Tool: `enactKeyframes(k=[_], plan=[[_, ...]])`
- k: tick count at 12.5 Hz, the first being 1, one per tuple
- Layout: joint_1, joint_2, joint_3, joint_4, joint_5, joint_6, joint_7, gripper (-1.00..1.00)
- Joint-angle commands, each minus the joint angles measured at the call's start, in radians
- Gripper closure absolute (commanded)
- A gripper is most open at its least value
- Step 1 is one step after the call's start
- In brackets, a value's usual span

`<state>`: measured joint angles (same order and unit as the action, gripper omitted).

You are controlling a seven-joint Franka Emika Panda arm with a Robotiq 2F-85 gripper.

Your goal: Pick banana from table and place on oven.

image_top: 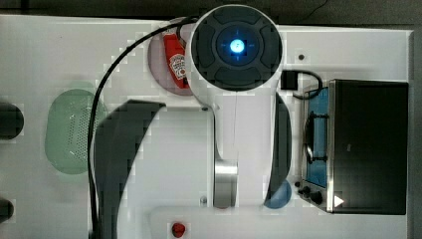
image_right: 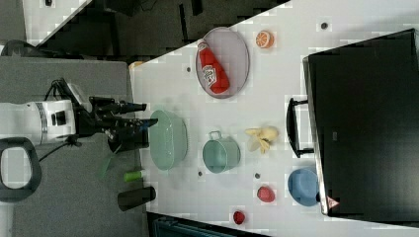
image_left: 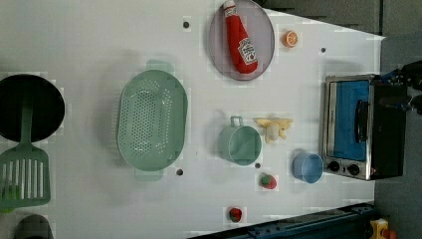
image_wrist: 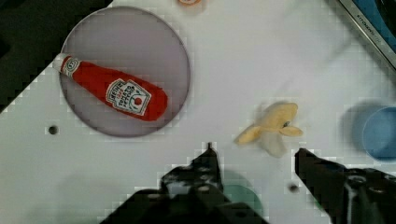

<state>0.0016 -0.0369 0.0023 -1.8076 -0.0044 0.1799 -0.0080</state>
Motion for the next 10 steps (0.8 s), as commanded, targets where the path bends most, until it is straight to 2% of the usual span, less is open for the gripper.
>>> enactKeyframes(k=[1,3,7,10], plan=[[-0.014,-0.543,-0.04,-0.312,-0.02,-0.215,0.079,-0.58],[-0.014,-0.543,-0.04,-0.313,-0.02,-0.215,0.079,-0.99],[-0.014,-0.515,-0.04,-0.341,-0.02,-0.177,0.079,-1.0],[-0.014,-0.441,-0.04,-0.415,-0.021,-0.054,0.079,-1.0]])
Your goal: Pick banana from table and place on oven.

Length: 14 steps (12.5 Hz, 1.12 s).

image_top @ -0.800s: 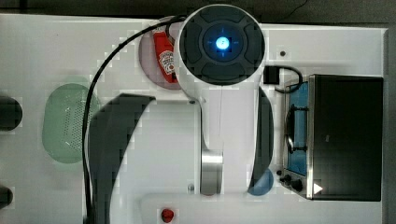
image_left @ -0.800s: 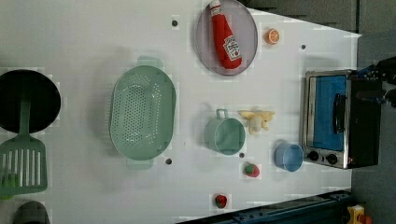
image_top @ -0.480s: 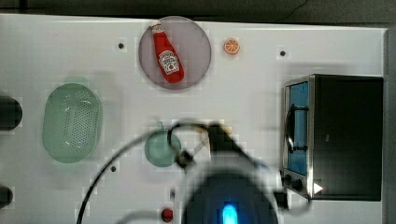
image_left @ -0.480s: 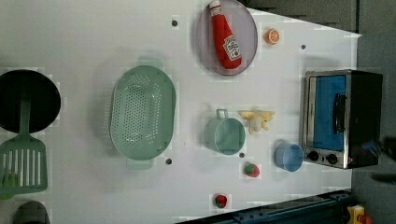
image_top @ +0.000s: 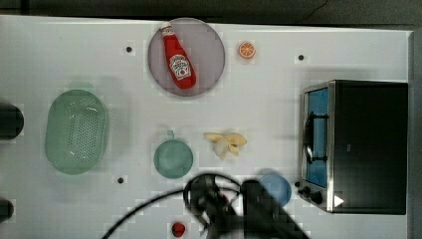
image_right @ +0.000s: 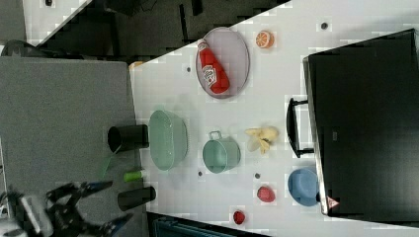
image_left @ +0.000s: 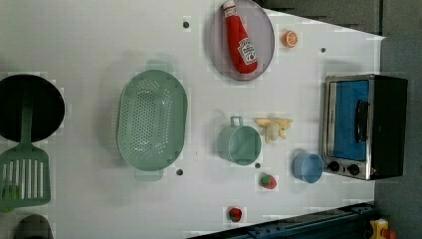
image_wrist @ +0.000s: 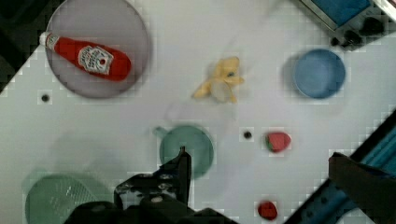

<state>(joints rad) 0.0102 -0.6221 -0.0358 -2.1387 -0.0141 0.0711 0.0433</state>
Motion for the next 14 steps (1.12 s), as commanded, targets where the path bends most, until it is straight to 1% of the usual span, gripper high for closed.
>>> enactKeyframes(k=[1,6,11,14], plan=[[-0.022,0.179,-0.002,-0.114,-0.011,0.116,0.028,-1.0],[-0.023,0.411,-0.002,-0.225,-0.012,0.483,0.028,-1.0],[-0.027,0.673,-0.003,-0.268,-0.012,0.794,0.028,-1.0],[-0.029,0.8,-0.003,-0.302,-0.012,0.949,0.03,-1.0]])
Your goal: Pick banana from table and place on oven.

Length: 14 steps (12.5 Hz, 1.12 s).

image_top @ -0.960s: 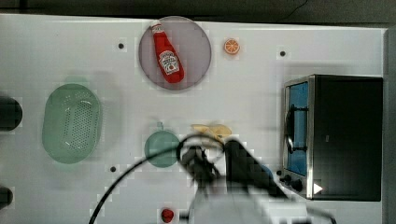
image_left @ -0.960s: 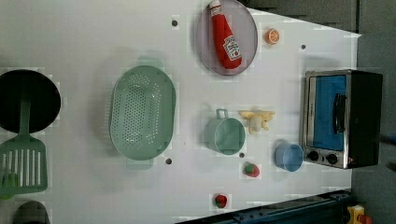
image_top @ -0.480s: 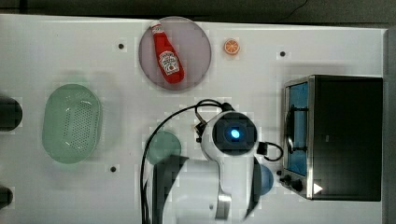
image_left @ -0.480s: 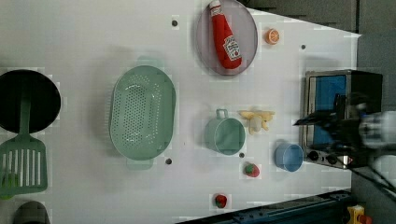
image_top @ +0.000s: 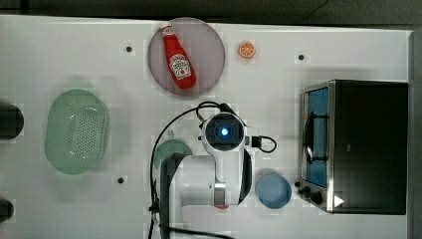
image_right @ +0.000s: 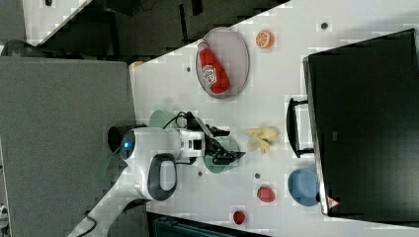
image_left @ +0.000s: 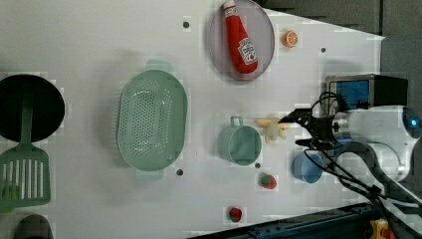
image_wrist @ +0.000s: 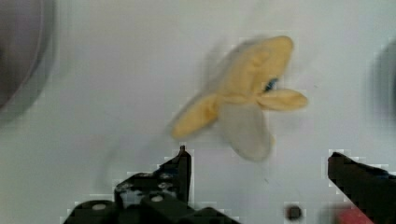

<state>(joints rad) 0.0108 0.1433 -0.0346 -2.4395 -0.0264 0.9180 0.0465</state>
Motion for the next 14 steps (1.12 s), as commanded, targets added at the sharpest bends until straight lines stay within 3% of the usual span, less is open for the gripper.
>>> enactKeyframes(k=[1,6,12,14], plan=[[-0.029,0.068,-0.004,-0.008,0.001,0.142,0.027,-1.0],[-0.029,0.197,0.0,-0.013,0.001,0.276,0.027,-0.93],[-0.025,0.221,0.002,-0.012,0.001,0.326,0.027,0.48],[-0.023,0.203,0.003,-0.009,0.001,0.327,0.028,0.48]])
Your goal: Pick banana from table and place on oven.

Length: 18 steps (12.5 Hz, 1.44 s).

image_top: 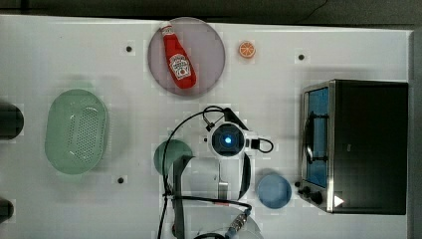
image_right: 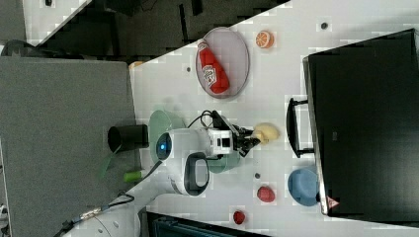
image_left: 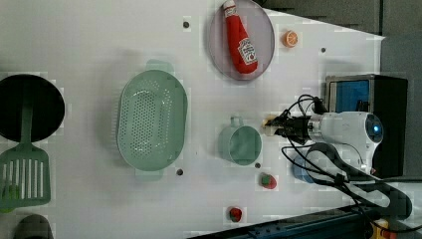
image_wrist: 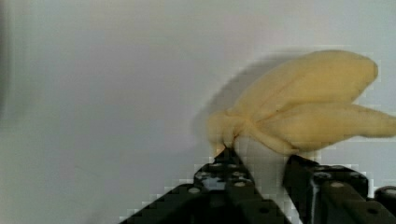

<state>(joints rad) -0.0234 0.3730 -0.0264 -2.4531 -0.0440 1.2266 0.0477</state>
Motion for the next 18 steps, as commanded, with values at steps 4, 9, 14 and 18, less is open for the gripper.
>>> enactKeyframes(k=[4,9,14,18], plan=[[0.012,-0.219,-0.004,0.05,0.018,-0.078,0.03,0.48],[0.005,-0.559,-0.019,0.139,0.019,-0.546,0.03,0.48],[-0.027,-0.684,-0.113,0.224,0.014,-0.82,0.002,0.48],[-0.044,-0.638,-0.26,0.272,-0.019,-0.815,-0.204,0.48]])
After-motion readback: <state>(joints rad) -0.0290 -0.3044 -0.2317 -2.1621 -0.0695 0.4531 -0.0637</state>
